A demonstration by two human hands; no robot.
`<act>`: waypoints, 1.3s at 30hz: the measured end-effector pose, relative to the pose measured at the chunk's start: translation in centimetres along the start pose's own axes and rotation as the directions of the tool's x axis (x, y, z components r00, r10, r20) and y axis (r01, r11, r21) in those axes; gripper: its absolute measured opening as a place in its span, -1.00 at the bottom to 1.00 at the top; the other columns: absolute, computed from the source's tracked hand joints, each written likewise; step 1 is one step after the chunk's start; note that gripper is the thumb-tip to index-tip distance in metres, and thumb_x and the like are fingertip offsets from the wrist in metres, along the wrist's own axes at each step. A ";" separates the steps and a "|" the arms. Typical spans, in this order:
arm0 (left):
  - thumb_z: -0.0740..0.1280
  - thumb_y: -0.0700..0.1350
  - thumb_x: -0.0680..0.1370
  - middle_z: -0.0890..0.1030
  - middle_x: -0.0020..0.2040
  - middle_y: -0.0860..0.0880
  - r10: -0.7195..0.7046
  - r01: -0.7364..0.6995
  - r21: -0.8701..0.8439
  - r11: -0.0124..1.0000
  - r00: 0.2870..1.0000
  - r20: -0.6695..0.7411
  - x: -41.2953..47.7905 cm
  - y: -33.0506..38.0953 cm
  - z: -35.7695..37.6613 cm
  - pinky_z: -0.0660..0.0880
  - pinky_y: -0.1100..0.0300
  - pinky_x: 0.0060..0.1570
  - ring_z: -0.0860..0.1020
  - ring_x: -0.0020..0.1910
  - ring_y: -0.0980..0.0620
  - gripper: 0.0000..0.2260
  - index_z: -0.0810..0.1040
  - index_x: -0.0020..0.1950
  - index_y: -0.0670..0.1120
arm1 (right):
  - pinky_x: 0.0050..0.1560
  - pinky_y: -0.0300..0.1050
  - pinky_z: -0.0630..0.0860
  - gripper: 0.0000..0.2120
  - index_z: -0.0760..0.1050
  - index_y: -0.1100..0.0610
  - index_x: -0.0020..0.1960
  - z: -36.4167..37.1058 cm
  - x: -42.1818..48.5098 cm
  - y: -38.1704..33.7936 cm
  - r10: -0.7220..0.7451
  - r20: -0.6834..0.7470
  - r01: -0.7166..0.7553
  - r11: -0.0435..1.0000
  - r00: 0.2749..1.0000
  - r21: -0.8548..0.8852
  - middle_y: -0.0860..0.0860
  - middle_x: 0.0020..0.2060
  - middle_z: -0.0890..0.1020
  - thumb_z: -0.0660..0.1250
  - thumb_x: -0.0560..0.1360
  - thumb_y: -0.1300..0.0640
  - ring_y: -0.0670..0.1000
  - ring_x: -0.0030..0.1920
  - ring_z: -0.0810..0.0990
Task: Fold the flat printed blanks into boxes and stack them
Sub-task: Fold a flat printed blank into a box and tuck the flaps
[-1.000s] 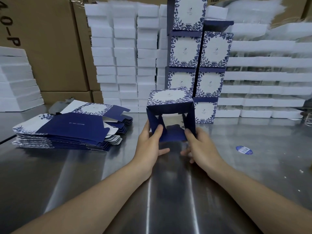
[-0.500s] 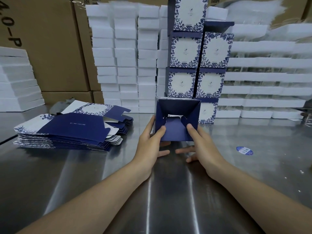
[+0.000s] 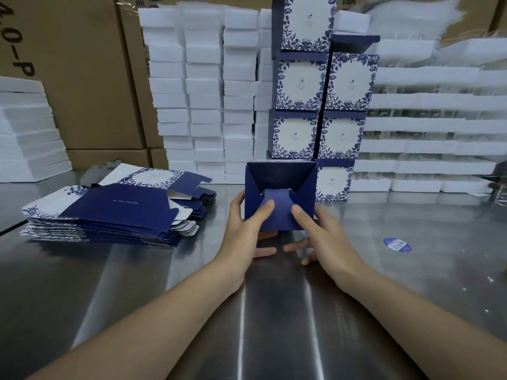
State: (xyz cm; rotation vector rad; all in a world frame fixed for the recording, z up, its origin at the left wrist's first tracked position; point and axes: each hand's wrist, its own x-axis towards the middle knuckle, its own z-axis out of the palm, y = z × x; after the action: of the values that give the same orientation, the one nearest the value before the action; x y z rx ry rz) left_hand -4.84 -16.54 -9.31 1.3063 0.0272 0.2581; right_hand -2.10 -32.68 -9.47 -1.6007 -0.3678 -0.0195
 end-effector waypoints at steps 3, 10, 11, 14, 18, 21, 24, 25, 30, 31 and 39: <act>0.51 0.09 0.57 0.71 0.16 0.21 0.037 -0.037 0.015 0.999 0.999 -0.002 -0.2 -0.1 0.1 0.71 0.01 -0.14 0.76 0.04 0.02 -0.50 0.39 0.44 0.30 | -0.49 -0.13 0.49 -0.64 0.47 -0.11 0.39 0.1 -0.2 0.1 -0.028 -0.003 0.028 0.999 1.000 -0.033 -0.20 0.03 0.74 0.34 0.64 -0.17 0.17 -0.19 0.79; 0.35 0.25 0.63 0.67 0.23 0.14 0.039 -0.039 0.002 0.999 0.997 -0.062 -0.4 0.3 0.5 0.73 -0.06 -0.13 0.72 0.13 0.03 -0.78 0.42 0.25 0.37 | -0.47 -0.12 0.47 -0.71 0.46 -0.12 0.32 0.2 -0.1 0.0 -0.007 -0.054 0.005 0.999 0.998 -0.040 -0.06 0.16 0.69 0.12 0.73 -0.22 0.20 -0.25 0.77; 0.34 0.25 0.63 0.66 0.23 0.13 0.040 -0.040 0.002 0.999 0.997 -0.063 -0.4 0.2 0.5 0.73 -0.06 -0.13 0.71 0.15 0.01 -0.81 0.42 0.22 0.38 | -0.46 -0.11 0.48 -0.73 0.47 -0.14 0.29 0.2 -0.1 0.0 -0.014 -0.056 0.011 0.999 0.998 -0.049 -0.08 0.15 0.69 0.11 0.73 -0.22 0.20 -0.26 0.77; 0.37 0.24 0.62 0.67 0.21 0.14 0.028 -0.029 -0.016 0.999 0.998 -0.064 -0.4 0.4 0.4 0.73 -0.06 -0.14 0.71 0.15 0.01 -0.79 0.43 0.22 0.39 | -0.47 -0.11 0.49 -0.66 0.45 -0.09 0.37 0.3 0.0 0.1 -0.007 -0.064 0.003 0.998 0.998 -0.059 -0.09 0.15 0.68 0.14 0.72 -0.23 0.20 -0.27 0.76; 0.45 0.24 0.57 0.72 0.08 0.22 0.029 -0.030 -0.008 1.000 0.999 -0.045 -0.5 0.4 0.3 0.72 -0.05 -0.16 0.74 0.04 0.09 -0.68 0.43 0.26 0.36 | -0.45 -0.09 0.50 -0.64 0.43 -0.08 0.38 0.2 -0.1 0.0 -0.004 -0.057 0.002 0.999 0.998 -0.040 -0.06 0.07 0.73 0.27 0.67 -0.23 0.22 -0.25 0.76; 0.49 0.23 0.54 0.72 0.03 0.28 0.055 -0.055 -0.006 0.998 0.998 -0.027 -0.6 0.4 0.3 0.73 -0.06 -0.12 0.75 -0.01 0.12 -0.64 0.40 0.23 0.34 | -0.44 -0.07 0.53 -0.56 0.40 -0.12 0.39 0.1 -0.4 -0.2 -0.014 -0.056 0.012 1.000 0.998 -0.027 -0.08 0.02 0.75 0.34 0.60 -0.28 0.17 -0.19 0.77; 0.52 0.23 0.52 0.73 0.01 0.27 0.082 -0.082 -0.008 0.997 0.996 -0.025 -0.7 0.3 0.4 0.73 -0.04 -0.07 0.75 -0.02 0.15 -0.60 0.39 0.23 0.29 | -0.37 0.01 0.60 -0.44 0.41 -0.12 0.35 0.2 -0.6 -0.4 -0.020 -0.089 0.018 0.999 0.996 -0.026 -0.09 0.04 0.73 0.39 0.49 -0.39 -0.04 -0.10 0.76; 0.53 0.22 0.51 0.73 0.02 0.24 0.090 -0.090 -0.009 0.996 0.996 -0.029 -0.8 0.2 0.5 0.73 -0.02 -0.07 0.75 -0.02 0.14 -0.59 0.39 0.23 0.27 | -0.35 0.02 0.62 -0.41 0.41 -0.12 0.32 0.2 -0.6 -0.4 -0.016 -0.104 0.015 1.000 0.994 -0.019 -0.11 0.05 0.71 0.41 0.46 -0.43 -0.10 -0.09 0.75; 0.53 0.14 0.54 0.76 0.05 0.04 0.110 -0.114 -0.057 0.992 0.992 -0.064 -0.8 0.0 0.8 0.71 -0.01 -0.05 0.76 0.01 0.03 -0.65 0.49 0.24 0.17 | -0.33 -0.05 0.63 -0.39 0.41 -0.23 0.15 0.3 -0.6 -0.6 0.018 -0.170 -0.025 0.999 0.985 -0.043 -0.16 0.06 0.69 0.32 0.29 -0.58 -0.15 -0.13 0.72; 0.52 0.13 0.55 0.76 0.04 0.04 0.111 -0.114 -0.062 0.991 0.992 -0.063 -0.7 0.0 0.8 0.71 -0.02 -0.03 0.76 0.01 0.03 -0.65 0.49 0.24 0.15 | -0.33 -0.04 0.64 -0.40 0.40 -0.24 0.14 0.3 -0.6 -0.6 0.020 -0.173 -0.029 0.998 0.985 -0.052 -0.17 0.05 0.68 0.31 0.29 -0.59 -0.16 -0.16 0.72; 0.54 0.16 0.52 0.74 0.08 0.16 0.094 -0.094 -0.009 0.996 0.996 -0.004 -0.8 0.1 0.7 0.73 0.00 -0.03 0.74 0.01 0.12 -0.60 0.44 0.25 0.29 | -0.32 0.04 0.60 -0.50 0.37 -0.12 0.25 0.4 -0.6 -0.6 0.023 -0.135 -0.027 0.999 0.991 -0.031 -0.11 -0.01 0.73 0.37 0.52 -0.41 0.01 -0.23 0.77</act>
State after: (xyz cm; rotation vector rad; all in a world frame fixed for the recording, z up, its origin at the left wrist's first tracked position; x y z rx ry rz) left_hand -5.55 -17.32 -9.13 1.2997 -0.0324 0.3400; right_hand -2.94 -32.41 -9.04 -1.6268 -0.2440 -0.1143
